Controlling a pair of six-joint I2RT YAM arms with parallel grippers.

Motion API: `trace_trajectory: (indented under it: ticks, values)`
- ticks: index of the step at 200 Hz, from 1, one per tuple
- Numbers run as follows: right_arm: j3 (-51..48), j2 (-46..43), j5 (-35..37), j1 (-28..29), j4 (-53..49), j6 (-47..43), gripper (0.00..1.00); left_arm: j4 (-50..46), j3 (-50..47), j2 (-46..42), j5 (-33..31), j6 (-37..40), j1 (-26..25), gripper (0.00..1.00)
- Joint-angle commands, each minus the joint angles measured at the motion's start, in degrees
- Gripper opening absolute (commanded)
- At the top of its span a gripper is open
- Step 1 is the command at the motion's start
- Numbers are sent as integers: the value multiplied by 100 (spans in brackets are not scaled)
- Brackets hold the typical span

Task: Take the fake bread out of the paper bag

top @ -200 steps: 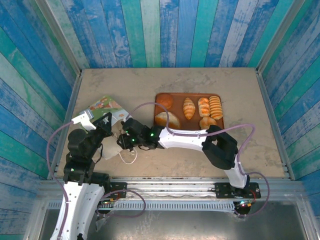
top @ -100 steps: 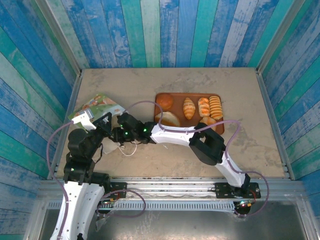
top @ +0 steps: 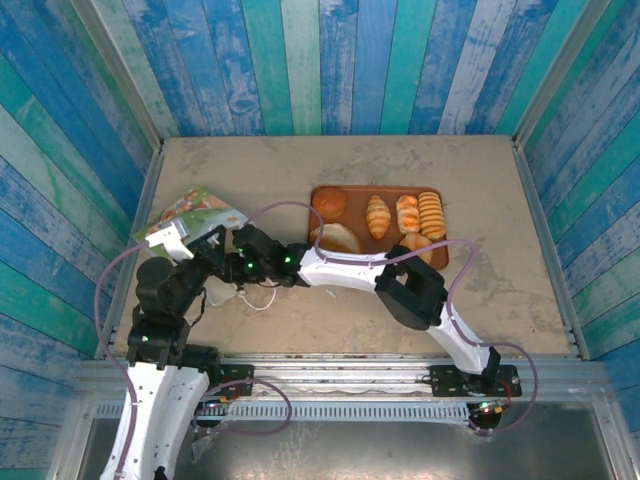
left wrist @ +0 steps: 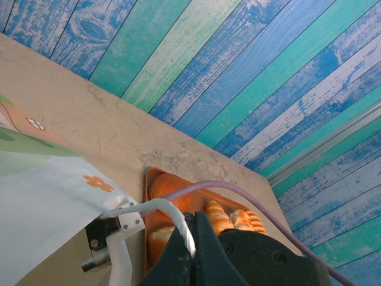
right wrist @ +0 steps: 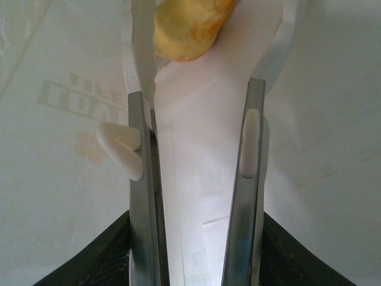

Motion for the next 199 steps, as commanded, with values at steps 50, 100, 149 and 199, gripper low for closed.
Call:
trace_trajectory:
  ticks: [50,100,149,199]
  values:
    - [531,431,-180,-52,181,37,35,-126,166,-64,108,108,-20,0]
    - [75,-59,154,-34,159,-402,20,-159,99,-122,-105,54,-20,0]
    - [-555,-1002,1073,179,-195,-1545,18,-266,145,-69,-282,44,-18,0]
    - [-1450,-1832,2396,371,-585,-2774,18,-204,158,-42,-318,17,-20,0]
